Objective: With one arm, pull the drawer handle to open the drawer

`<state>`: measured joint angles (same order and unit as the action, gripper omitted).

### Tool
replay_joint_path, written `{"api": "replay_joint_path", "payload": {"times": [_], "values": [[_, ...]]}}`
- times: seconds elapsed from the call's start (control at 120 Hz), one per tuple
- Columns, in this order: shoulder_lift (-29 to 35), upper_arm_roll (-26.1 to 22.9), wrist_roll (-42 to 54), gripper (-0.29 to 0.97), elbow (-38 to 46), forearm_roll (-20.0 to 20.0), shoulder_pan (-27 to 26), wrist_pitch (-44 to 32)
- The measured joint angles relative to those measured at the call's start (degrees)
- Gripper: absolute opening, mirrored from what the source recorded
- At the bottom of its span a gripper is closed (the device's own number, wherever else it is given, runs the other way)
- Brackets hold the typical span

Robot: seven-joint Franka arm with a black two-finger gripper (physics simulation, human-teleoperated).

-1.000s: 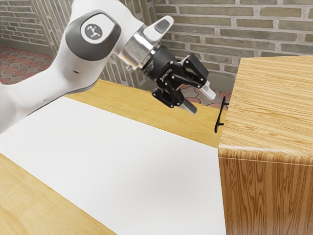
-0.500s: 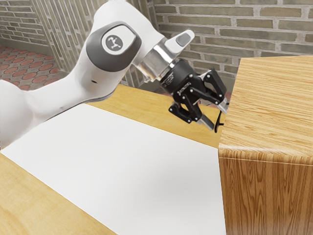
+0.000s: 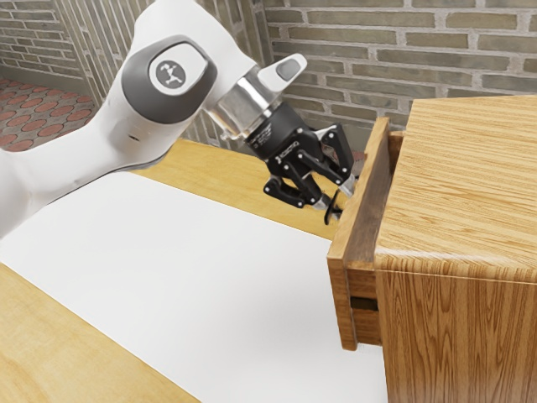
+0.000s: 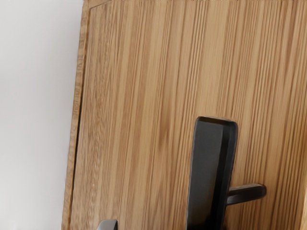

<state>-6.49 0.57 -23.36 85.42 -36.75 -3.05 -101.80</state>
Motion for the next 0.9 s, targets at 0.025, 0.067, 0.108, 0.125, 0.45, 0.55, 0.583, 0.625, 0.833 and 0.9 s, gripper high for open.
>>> {"api": "replay_joint_path", "payload": {"times": [0.025,0.067,0.108,0.125,0.45,0.55,0.583,0.625,0.833,0.9], "values": [[0.11,-0.04,-0.13,0.11,0.15,0.33,0.19,0.04],[0.35,-0.07,-0.34,0.11,0.32,0.85,0.43,0.09],[1.08,0.13,-0.51,0.11,1.01,1.22,0.73,0.18],[1.44,0.21,-0.57,0.11,1.32,1.34,0.92,0.22],[3.90,-0.10,-1.33,0.10,2.37,4.83,4.97,2.46],[4.99,-0.03,-1.43,0.10,2.77,5.55,7.53,3.61],[5.56,0.29,-1.46,0.10,3.50,5.75,8.00,3.93],[6.23,-0.21,-1.49,0.10,4.35,5.93,9.37,4.26],[9.64,0.12,-1.50,0.10,8.06,6.26,14.06,5.22],[10.82,-0.11,-1.41,0.10,9.33,6.31,15.26,5.37]]}}
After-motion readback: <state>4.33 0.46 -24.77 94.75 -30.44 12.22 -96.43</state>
